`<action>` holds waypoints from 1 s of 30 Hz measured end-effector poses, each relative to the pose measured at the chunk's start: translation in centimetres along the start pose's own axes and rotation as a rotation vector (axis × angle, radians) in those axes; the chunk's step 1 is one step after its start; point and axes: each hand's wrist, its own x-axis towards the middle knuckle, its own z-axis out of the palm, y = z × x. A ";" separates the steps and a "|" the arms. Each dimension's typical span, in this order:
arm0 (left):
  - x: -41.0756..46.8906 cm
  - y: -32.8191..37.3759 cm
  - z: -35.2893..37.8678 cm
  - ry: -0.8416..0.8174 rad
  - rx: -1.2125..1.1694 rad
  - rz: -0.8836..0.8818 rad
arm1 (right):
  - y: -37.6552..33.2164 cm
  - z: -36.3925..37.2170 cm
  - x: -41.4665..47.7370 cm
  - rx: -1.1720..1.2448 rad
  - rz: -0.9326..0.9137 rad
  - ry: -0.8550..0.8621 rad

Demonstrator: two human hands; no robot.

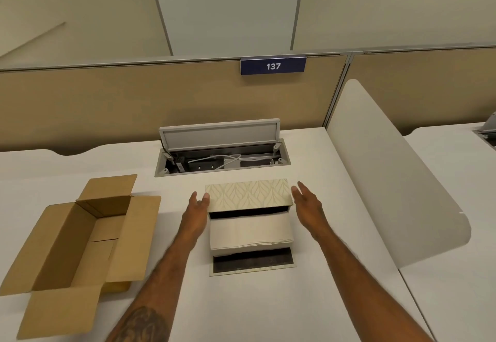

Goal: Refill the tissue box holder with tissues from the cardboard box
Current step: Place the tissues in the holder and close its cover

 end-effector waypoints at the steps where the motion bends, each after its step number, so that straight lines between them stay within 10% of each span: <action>1: 0.5 0.6 0.0 -0.032 0.027 0.020 | -0.5 0.1 0.6 -0.037 -0.011 -0.054; 30: -4.9 -4.8 -1.9 -0.327 0.343 0.302 | 6.9 -0.3 -6.0 -0.290 -0.326 -0.208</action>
